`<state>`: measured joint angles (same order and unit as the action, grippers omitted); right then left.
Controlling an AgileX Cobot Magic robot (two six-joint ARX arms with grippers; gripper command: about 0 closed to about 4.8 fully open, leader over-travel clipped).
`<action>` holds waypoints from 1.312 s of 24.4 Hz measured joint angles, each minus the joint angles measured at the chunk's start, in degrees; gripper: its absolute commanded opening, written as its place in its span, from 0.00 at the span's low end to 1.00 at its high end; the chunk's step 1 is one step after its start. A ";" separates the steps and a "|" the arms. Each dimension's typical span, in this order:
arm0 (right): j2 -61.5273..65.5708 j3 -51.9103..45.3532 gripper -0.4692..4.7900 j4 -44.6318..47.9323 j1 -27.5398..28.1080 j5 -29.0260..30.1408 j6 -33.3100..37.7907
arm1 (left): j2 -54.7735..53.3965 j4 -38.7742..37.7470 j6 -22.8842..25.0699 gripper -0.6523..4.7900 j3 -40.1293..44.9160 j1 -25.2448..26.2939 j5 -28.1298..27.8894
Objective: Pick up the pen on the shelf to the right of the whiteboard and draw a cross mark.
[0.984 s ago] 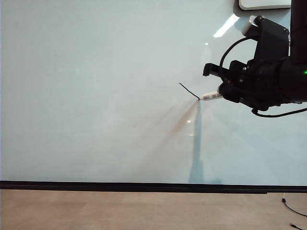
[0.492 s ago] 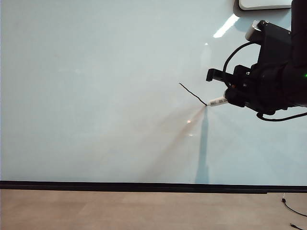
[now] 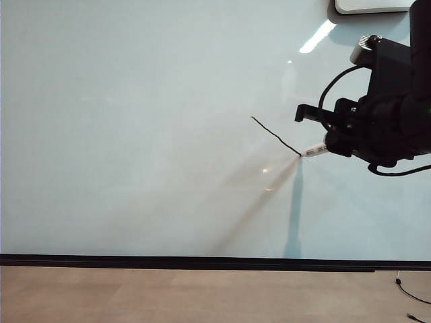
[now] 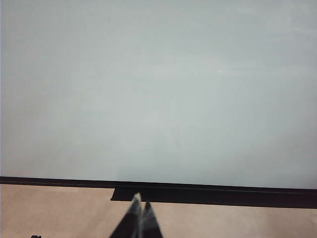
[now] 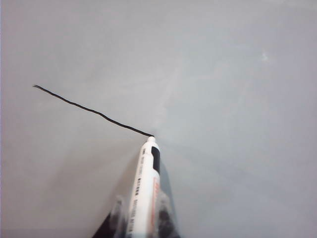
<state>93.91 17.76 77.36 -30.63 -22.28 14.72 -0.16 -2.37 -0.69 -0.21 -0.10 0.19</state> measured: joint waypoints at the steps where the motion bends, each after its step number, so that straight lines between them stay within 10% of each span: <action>1: 0.00 0.00 0.08 -0.07 -0.04 0.04 0.00 | 0.00 0.00 -0.02 0.11 0.00 0.00 0.00; 12: -0.04 -3.32 0.08 2.14 -9.18 -4.02 -2.73 | 0.00 0.00 -0.02 0.11 0.00 0.00 0.00; 19: -0.09 -1.03 0.08 0.55 -9.84 6.62 -14.73 | 0.00 0.00 0.00 0.11 0.00 0.00 0.00; 32: -6.34 10.93 0.08 -27.69 -6.75 10.36 -30.64 | 0.00 0.00 -0.02 0.11 0.00 0.00 -0.02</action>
<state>87.57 28.69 49.67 -37.39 -11.92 -15.92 -0.16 -2.37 -0.71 -0.21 -0.10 0.16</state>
